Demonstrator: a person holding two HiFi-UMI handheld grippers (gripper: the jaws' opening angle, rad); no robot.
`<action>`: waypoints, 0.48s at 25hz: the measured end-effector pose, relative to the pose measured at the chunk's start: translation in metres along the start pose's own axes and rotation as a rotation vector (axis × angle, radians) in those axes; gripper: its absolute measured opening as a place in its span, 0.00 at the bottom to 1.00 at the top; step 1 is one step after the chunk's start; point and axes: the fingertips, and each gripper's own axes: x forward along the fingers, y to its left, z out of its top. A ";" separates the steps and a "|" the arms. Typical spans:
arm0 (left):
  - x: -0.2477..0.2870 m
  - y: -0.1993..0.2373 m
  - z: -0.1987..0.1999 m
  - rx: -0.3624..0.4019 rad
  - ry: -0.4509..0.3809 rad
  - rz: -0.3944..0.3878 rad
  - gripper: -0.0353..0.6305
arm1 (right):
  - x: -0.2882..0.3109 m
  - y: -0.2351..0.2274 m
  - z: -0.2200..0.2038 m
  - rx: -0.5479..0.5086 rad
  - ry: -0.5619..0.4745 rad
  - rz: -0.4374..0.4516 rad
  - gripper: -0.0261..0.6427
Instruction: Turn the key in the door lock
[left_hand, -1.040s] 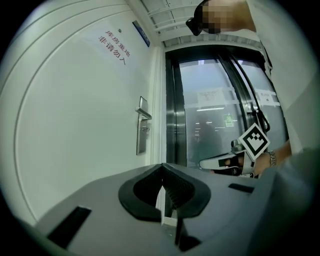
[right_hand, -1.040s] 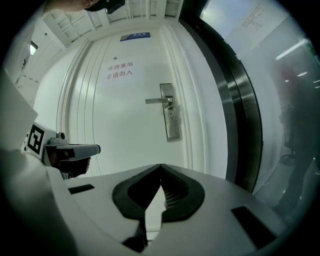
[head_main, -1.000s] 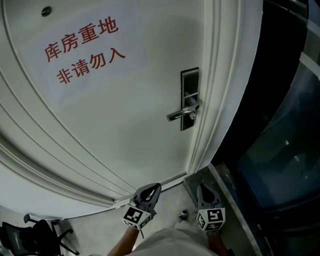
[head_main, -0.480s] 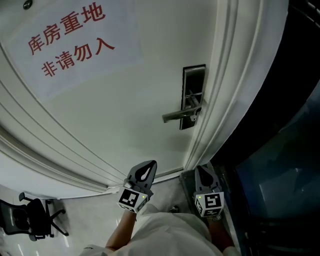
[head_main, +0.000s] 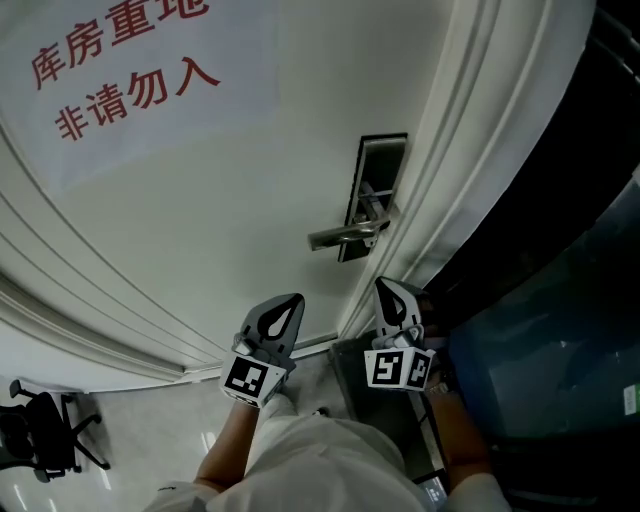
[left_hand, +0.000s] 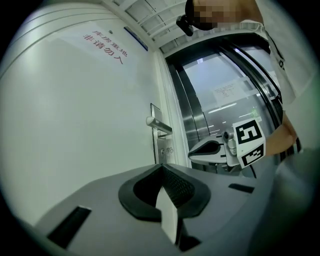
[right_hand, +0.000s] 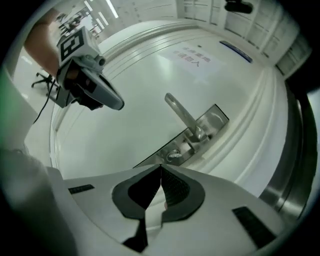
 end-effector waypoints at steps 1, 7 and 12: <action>0.002 0.002 0.001 -0.007 -0.004 -0.002 0.06 | 0.006 -0.003 0.005 -0.072 -0.002 -0.007 0.04; 0.017 0.002 0.005 0.003 -0.024 -0.055 0.06 | 0.037 -0.024 0.016 -0.396 0.035 -0.026 0.16; 0.020 0.011 0.004 -0.022 -0.031 -0.063 0.06 | 0.057 -0.024 0.007 -0.584 0.104 -0.006 0.26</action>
